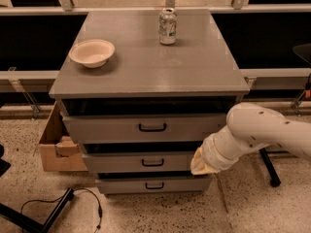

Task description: Close top drawer

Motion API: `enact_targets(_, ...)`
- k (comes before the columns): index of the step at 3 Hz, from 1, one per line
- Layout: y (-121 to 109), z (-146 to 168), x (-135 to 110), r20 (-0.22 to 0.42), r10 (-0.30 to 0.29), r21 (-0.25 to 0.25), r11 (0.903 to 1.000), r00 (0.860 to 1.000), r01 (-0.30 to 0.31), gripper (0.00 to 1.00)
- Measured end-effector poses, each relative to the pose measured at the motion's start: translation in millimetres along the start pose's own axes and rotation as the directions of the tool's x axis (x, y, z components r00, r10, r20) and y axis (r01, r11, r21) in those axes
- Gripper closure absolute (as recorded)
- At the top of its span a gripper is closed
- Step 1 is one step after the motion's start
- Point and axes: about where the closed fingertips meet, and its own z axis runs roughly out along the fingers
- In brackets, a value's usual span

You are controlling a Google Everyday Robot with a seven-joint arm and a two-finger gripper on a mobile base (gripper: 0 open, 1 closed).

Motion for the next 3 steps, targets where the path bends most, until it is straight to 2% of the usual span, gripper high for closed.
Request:
enact_targets(1, 33, -43, -15, -0.073, -0.087, -0.102, 0.9916, 0.994, 0.080, 1.00)
enact_targets(2, 36, -104, -4, -0.189, -0.095, -0.158, 0.9853, 0.977, 0.066, 1.00)
enact_targets(3, 19, -150, 24, -0.320, -0.009, -0.138, 0.9898, 0.947, -0.037, 1.00)
